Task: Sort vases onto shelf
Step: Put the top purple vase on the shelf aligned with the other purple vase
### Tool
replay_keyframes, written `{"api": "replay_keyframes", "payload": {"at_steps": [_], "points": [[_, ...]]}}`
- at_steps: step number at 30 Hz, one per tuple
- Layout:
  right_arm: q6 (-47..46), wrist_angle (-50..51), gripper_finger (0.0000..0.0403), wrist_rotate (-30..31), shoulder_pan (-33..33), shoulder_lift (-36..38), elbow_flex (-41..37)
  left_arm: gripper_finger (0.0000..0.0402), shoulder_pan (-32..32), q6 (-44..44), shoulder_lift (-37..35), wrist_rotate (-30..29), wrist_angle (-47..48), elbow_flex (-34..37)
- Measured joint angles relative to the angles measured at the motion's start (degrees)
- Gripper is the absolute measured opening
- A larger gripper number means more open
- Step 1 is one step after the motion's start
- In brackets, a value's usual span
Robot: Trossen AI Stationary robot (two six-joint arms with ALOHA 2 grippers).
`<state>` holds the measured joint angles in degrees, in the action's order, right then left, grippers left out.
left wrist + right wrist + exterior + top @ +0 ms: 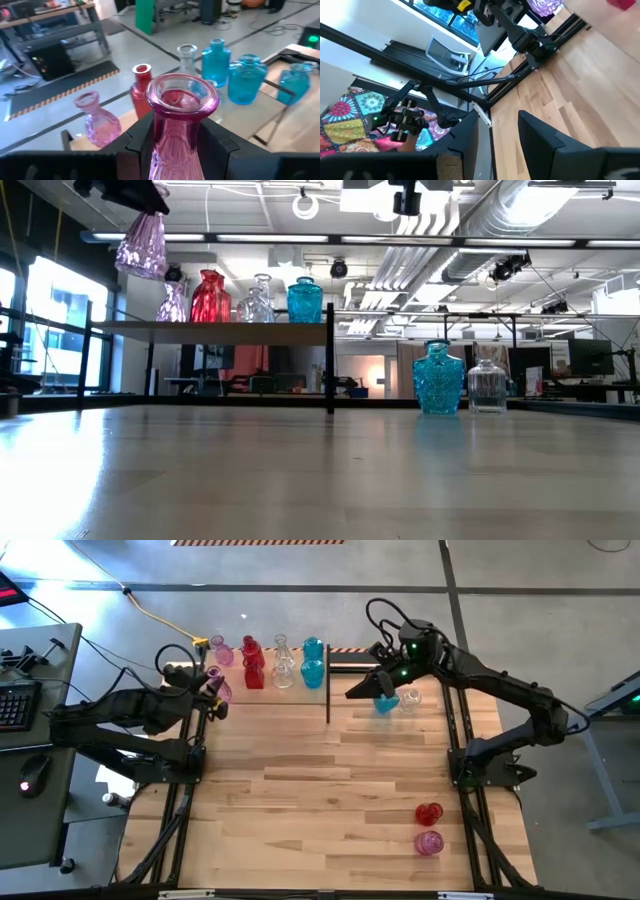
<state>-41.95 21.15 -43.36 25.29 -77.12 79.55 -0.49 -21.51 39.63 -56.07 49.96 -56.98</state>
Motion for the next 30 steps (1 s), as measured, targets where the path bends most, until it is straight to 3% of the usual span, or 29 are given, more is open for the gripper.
{"api": "replay_keyframes", "payload": {"at_steps": [15, 23, 30], "points": [[3.58, 0.00, 0.0119, -0.25, 1.74, 0.00, 0.00, 0.0108, 2.60, -3.84, -5.66, -7.38, -1.07, 8.87], [6.42, 0.00, 0.0119, 0.25, 1.74, 0.00, 0.00, 0.0108, 5.90, 5.57, -5.79, -7.10, -15.57, 12.36], [6.42, 0.00, 0.0119, 0.26, 1.74, 0.00, 0.00, 0.0108, 11.73, 2.73, -5.83, -5.47, -15.11, 13.54]]}}
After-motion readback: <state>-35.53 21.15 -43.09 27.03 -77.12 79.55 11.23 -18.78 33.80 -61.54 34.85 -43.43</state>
